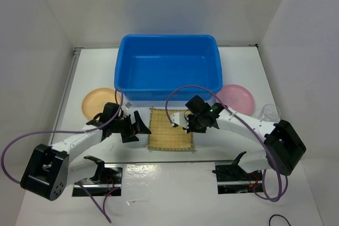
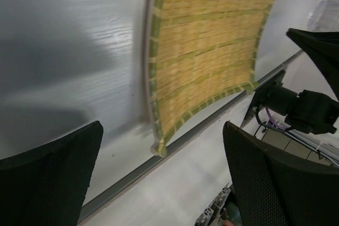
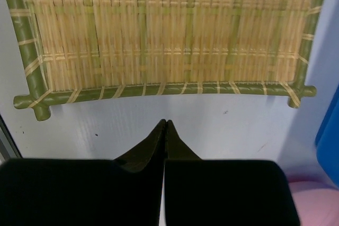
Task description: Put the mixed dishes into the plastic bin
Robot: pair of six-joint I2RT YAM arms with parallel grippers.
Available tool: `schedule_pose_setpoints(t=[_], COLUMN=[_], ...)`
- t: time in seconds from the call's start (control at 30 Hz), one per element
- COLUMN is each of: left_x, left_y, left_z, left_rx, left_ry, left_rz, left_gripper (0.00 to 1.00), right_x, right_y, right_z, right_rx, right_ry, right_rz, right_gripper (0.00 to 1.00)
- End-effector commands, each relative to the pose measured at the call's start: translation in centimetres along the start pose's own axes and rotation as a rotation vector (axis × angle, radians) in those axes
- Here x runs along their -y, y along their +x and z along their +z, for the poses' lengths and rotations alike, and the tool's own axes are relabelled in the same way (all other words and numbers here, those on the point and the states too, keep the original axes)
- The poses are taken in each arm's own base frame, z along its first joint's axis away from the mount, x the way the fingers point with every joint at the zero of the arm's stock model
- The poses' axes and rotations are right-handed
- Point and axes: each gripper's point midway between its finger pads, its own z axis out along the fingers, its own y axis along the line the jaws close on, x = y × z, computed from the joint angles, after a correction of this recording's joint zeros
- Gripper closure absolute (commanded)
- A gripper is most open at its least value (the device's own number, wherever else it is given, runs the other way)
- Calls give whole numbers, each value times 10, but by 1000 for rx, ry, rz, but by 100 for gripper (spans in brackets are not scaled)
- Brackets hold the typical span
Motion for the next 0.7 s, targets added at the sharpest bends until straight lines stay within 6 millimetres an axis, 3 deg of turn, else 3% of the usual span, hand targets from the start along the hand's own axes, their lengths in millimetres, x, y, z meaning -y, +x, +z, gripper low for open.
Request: schedule_pose_setpoints(t=[0.0,0.1,0.2,0.27,0.67], left_x=[-5,-1,1,-4,-2], left_y=[2,-7,-15,-12,-3], left_z=[8,13,18,23,41], left_rx=[-25,-29,-49,-72,-128], left_ry=[-3,-12,-30,-38,-39], left_rz=[42,83,96,80,94], left_gripper=[0,0,0,0,0], right_x=[5,5,12,13,1], right_y=[-8,-11,-25,-29,-7], right_z=[10,14,9,10,43], right_rx=[18,22,73,90,12], right_ry=[-6,-24,-1,1,-67], right_rz=[-49,-58,-47,-36,-50], right_gripper=[100,100,100,100,100])
